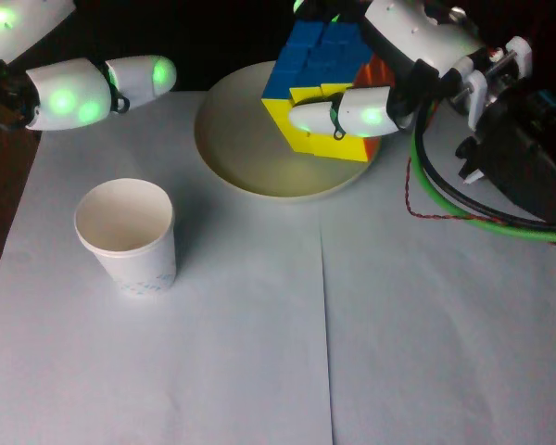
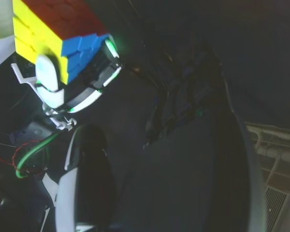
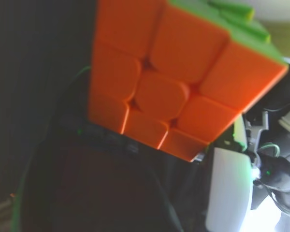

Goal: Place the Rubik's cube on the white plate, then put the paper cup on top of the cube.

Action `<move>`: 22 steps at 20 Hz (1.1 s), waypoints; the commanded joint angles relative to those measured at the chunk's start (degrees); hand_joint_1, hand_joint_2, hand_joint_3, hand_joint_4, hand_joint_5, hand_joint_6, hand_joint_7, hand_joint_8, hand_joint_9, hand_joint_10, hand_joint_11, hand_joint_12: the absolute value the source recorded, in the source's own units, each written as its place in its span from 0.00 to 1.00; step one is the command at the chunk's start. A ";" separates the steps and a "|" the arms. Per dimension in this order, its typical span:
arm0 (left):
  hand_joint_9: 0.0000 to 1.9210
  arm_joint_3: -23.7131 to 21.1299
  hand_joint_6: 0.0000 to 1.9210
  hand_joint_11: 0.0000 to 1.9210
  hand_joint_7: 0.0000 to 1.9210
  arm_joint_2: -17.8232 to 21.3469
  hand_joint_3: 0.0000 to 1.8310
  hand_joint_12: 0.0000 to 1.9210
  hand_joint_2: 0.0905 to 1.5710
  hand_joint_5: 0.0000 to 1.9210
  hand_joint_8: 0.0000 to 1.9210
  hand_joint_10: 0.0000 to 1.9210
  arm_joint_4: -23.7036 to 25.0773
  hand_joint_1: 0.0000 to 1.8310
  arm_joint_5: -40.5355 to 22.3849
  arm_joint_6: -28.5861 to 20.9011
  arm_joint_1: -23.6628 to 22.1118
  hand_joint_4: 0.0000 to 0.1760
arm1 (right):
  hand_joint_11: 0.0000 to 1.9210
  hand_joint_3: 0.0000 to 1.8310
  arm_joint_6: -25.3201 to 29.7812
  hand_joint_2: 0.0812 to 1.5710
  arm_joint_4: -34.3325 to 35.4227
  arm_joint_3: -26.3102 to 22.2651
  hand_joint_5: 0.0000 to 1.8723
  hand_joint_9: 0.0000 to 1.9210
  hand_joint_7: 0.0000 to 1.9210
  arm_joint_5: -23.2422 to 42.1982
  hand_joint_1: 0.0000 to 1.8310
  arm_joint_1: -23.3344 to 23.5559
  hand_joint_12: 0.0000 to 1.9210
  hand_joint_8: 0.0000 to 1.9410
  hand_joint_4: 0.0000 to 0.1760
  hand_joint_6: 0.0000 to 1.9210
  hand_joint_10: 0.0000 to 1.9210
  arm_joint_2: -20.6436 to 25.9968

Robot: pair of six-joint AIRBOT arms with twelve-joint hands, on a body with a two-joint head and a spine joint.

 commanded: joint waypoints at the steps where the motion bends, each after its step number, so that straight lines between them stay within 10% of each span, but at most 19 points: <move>1: 0.00 0.11 0.00 0.00 0.00 -0.02 0.00 0.17 0.80 0.01 0.00 0.00 -0.61 0.11 -7.49 -0.19 -0.51 0.57 | 0.00 0.00 0.52 0.71 -0.20 0.11 0.05 0.03 0.12 8.25 0.50 0.52 0.85 0.19 0.08 0.28 0.51 -0.17; 4: 0.00 0.10 0.00 0.00 0.00 0.01 0.00 0.24 0.81 0.01 0.00 0.00 -0.64 0.09 -7.59 -0.20 -0.50 0.39 | 0.00 0.00 0.52 0.72 0.08 0.11 0.09 0.01 0.11 8.26 0.45 0.42 0.66 0.01 0.18 0.04 0.35 -0.17; 5: 0.00 0.10 0.00 0.00 0.00 0.01 0.00 0.20 0.80 0.01 0.00 0.00 -0.66 0.09 -7.64 -0.20 -0.50 0.52 | 0.00 0.00 0.52 0.72 0.08 0.11 0.07 0.02 0.09 8.27 0.43 0.42 0.58 0.00 0.34 0.02 0.31 -0.17; 7: 0.00 0.10 0.00 0.00 0.00 0.00 0.00 0.19 0.81 0.01 0.00 0.00 -0.68 0.09 -7.66 -0.20 -0.50 0.52 | 0.00 0.00 0.52 0.72 0.08 0.08 0.06 0.02 0.08 8.27 0.42 0.42 0.65 0.00 0.29 0.01 0.29 -0.16; 8: 0.00 0.10 0.00 0.00 0.00 -0.01 0.00 0.20 0.81 0.00 0.00 0.00 -0.76 0.08 -7.66 -0.20 -0.47 0.52 | 0.25 0.00 0.52 0.72 0.09 -0.01 0.04 0.08 0.05 8.28 0.40 0.42 0.90 0.00 0.38 0.00 0.35 -0.16; 9: 0.00 0.09 0.00 0.00 0.00 -0.01 0.00 0.15 0.81 0.00 0.00 0.00 -0.76 0.08 -7.67 -0.20 -0.47 0.53 | 0.19 0.00 0.52 0.72 0.09 -0.09 0.04 0.04 0.05 8.28 0.40 0.42 0.94 0.00 0.32 0.00 0.42 -0.16; 11: 0.00 0.07 0.00 0.00 0.00 -0.01 0.00 0.12 0.81 0.01 0.00 0.00 -0.78 0.11 -7.68 -0.21 -0.45 0.56 | 0.01 0.00 0.53 0.73 0.08 -0.57 0.04 0.03 0.06 8.29 0.37 0.00 0.89 0.00 0.25 0.00 0.39 0.10; 14: 0.00 0.03 0.00 0.00 0.00 -0.01 0.00 0.12 0.81 0.01 0.00 0.00 -0.93 0.09 -7.76 -0.22 -0.40 0.51 | 0.00 0.00 0.53 0.78 0.08 -1.59 0.04 0.06 0.07 8.33 0.27 -1.29 0.73 0.00 0.09 0.00 0.32 0.98; 18: 0.00 -0.11 0.00 0.00 0.00 0.23 0.00 0.14 0.81 0.00 0.00 0.00 -1.18 0.08 -7.76 -0.22 0.01 0.51 | 0.00 0.00 0.53 0.77 -1.48 -3.70 0.01 0.02 0.02 9.41 0.24 -1.81 0.82 0.00 0.29 0.00 0.29 3.12; 20: 0.00 -0.23 0.00 0.00 0.00 0.35 0.00 0.16 0.80 0.00 0.00 0.00 -1.25 0.08 -7.77 -0.22 0.03 0.53 | 0.00 0.00 0.52 0.74 -3.23 -6.01 0.00 0.02 0.00 11.99 0.22 -1.82 0.40 0.00 0.17 0.00 0.05 6.05; 22: 0.00 -0.48 0.00 0.00 0.00 0.65 0.00 0.19 0.79 0.02 0.00 0.00 -1.46 0.11 -7.94 -0.22 0.29 0.63 | 0.00 0.00 0.51 0.75 -5.41 -8.88 0.00 0.00 0.00 14.49 0.17 -1.82 0.00 0.00 0.27 0.00 0.00 9.75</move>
